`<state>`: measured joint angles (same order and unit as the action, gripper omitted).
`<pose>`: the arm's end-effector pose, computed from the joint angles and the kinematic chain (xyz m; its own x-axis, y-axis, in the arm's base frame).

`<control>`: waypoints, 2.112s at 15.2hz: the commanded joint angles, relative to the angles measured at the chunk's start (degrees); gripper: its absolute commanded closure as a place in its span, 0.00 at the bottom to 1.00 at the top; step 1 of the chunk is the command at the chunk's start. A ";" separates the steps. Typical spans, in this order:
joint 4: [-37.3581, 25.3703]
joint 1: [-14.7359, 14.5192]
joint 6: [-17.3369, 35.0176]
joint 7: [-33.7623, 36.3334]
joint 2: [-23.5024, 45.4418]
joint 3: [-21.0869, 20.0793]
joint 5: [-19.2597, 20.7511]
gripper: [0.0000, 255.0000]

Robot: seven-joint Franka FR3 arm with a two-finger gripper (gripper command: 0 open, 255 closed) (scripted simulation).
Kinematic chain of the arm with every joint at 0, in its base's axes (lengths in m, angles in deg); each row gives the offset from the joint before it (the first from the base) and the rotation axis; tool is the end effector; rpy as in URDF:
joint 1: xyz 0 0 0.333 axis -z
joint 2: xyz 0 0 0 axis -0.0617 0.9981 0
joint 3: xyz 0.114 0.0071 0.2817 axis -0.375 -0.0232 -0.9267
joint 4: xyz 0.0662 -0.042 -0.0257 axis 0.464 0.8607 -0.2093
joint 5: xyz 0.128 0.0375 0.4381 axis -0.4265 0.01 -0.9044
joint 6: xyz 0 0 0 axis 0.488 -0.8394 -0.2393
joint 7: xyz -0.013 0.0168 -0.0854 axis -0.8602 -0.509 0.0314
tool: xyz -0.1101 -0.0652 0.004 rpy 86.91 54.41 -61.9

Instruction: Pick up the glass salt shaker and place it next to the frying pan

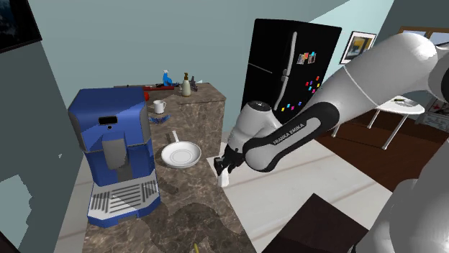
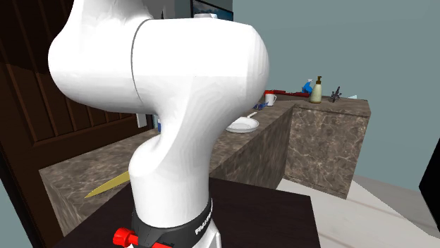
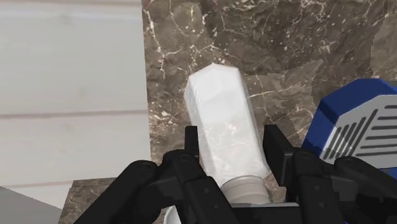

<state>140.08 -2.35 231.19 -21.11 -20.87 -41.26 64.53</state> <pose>0.5195 0.1238 0.2141 0.9375 -0.2510 0.2411 -0.2274 -0.9662 -0.1214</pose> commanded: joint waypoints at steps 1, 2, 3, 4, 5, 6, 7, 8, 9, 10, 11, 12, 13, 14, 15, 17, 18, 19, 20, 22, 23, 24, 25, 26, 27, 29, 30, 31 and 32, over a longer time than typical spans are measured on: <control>-3.79 0.83 -1.45 -2.17 2.33 0.73 -0.57 1.00; -5.92 1.29 -2.03 -3.19 3.89 1.07 -0.78 1.00; -8.09 1.75 -2.65 -4.17 5.46 1.36 -1.00 1.00; -10.31 2.26 -3.31 -5.10 7.03 1.58 -1.19 1.00; -12.58 2.75 -4.02 -6.00 8.61 1.79 -1.37 1.00; -14.91 3.22 -4.77 -6.85 10.20 1.99 -1.55 1.00; -17.29 3.68 -5.57 -7.66 11.80 2.16 -1.71 1.00; -19.73 4.14 -6.41 -8.43 13.43 2.31 -1.85 1.00; -22.23 4.60 -7.29 -9.16 15.07 2.44 -1.97 1.00; -24.80 5.03 -8.22 -9.85 16.73 2.57 -2.09 1.00; -27.43 5.45 -9.19 -10.51 18.41 2.68 -2.18 1.00; -30.15 5.87 -10.21 -11.12 20.13 2.78 -2.26 1.00; -32.94 6.26 -11.29 -11.71 21.88 2.88 -2.32 1.00; -35.83 6.64 -12.41 -12.27 23.67 2.97 -2.38 1.00; -38.82 7.00 -13.59 -12.80 25.50 3.06 -2.42 1.00; -45.14 7.69 -16.14 -13.77 29.32 3.21 -2.48 1.00; -48.51 8.01 -17.53 -14.22 31.32 3.28 -2.49 1.00; -52.04 8.30 -19.00 -14.65 33.41 3.35 -2.49 1.00; -55.76 8.59 -20.56 -15.05 35.59 3.41 -2.49 1.00; -63.93 9.09 -24.04 -15.80 40.33 3.54 -2.47 1.00; -68.51 9.31 -26.02 -16.14 42.95 3.61 -2.44 1.00; -76.39 9.59 -29.46 -16.63 47.43 3.71 -2.40 1.00; -76.22 9.59 -28.94 -16.66 47.78 3.71 -2.39 1.00; -76.06 9.59 -28.42 -16.69 48.14 3.71 -2.39 1.00; -75.88 9.59 -27.89 -16.71 48.49 3.71 -2.39 1.00; -75.69 9.58 -26.91 -16.77 49.28 3.72 -2.39 1.00; -75.57 9.58 -26.41 -16.80 49.66 3.72 -2.39 1.00; -75.50 9.58 -25.93 -16.83 50.07 3.72 -2.39 1.00; -75.45 9.57 -25.46 -16.86 50.50 3.73 -2.39 1.00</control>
<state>64.78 7.17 205.33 -37.87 29.11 -37.53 62.15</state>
